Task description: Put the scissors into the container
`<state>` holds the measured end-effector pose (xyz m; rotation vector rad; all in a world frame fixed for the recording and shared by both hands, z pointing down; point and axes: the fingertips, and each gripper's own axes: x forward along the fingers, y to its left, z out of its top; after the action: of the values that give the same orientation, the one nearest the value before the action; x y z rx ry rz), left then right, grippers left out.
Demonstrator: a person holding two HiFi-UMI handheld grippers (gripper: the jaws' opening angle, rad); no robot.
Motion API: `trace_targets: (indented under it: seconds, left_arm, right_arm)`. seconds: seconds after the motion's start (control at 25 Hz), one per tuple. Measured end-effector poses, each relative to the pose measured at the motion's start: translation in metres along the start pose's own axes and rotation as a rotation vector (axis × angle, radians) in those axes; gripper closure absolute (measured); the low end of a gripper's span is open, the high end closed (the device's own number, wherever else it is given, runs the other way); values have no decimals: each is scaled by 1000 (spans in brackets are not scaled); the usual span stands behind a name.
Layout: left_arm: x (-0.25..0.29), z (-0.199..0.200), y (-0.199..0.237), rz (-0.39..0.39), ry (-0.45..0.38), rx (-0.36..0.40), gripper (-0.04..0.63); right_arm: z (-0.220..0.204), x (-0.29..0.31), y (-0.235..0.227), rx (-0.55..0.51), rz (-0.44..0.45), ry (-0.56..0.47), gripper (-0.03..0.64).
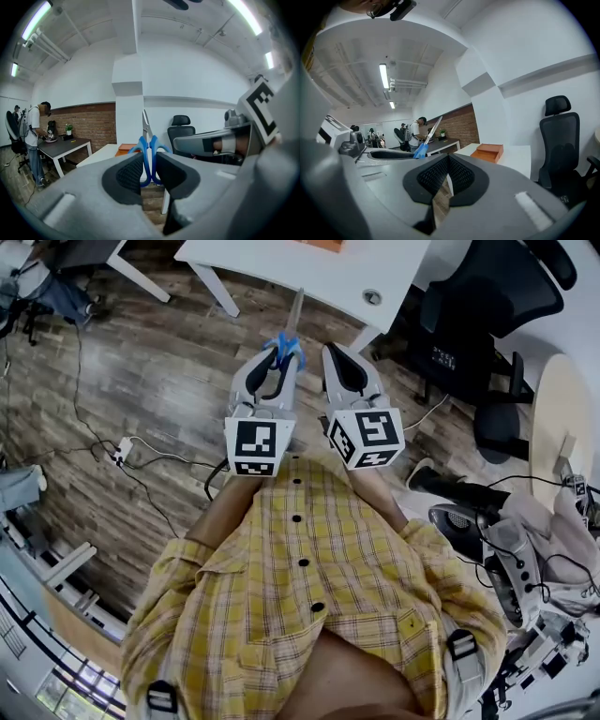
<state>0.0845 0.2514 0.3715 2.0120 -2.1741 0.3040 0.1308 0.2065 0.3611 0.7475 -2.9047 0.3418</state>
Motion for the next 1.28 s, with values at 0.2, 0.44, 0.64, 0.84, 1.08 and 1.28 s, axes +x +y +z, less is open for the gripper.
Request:
trace_targets:
  seconds: [0.2,0.44,0.64,0.84,1.08,1.28]
  left_arm:
    - [24,1,35,-40,9,-1,502]
    - [44,2,73,-108,18,6,502]
    - [58,-1,97,-158,37,-13,502]
    - [65,0,105,-183,30,-12,502]
    - [82,2,107,-204,34,-4,502]
    - [113,0,117,-189,51,19,502]
  right_arm:
    - [0,38,-3,11,-41,14,611]
    - [13,83,4,10,-93,8,611]
    - [19,104,6,5,-145,14,611]
    - [22,116,8,-16,-174,22,611]
    - [22,123,-5,-9,-201,32,611]
    - [23,139,-31,9,-209,10,611]
